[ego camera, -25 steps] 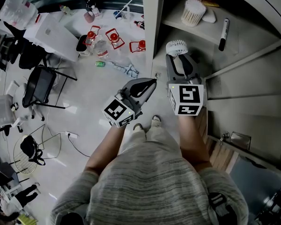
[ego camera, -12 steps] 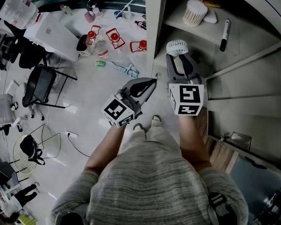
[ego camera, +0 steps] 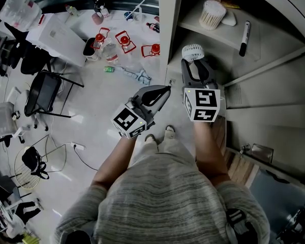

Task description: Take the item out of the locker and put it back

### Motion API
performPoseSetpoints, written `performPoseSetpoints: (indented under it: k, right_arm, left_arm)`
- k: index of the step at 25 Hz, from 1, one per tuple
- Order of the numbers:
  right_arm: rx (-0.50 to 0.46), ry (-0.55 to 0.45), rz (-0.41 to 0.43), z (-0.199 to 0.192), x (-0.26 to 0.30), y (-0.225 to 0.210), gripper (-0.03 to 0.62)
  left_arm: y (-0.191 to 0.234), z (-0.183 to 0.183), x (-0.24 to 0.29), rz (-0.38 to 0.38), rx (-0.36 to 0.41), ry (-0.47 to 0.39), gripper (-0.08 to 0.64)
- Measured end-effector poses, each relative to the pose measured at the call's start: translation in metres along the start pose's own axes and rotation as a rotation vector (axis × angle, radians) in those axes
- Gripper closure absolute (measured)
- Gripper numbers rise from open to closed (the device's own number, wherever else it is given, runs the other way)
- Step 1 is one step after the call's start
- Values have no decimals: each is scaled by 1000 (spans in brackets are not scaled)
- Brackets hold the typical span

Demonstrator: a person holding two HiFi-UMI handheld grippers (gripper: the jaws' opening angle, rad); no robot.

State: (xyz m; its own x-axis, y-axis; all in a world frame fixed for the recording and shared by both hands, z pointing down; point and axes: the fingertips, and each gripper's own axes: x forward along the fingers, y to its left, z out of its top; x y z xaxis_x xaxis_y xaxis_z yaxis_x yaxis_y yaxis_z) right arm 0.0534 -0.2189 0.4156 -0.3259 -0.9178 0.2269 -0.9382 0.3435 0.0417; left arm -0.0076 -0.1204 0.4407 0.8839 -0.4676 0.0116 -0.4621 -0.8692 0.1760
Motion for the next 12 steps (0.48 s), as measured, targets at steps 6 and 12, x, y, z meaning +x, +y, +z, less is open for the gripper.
performPoseSetpoints:
  k: [6,12]
  right_arm:
    - [-13,52,-12,-30,19,-5,451]
    - [-16,75,-23,-46,31,-3,451]
  left_arm:
    - [1,-5,1,0,1,16,551]
    - [3,-7,-1,4,0,17,551]
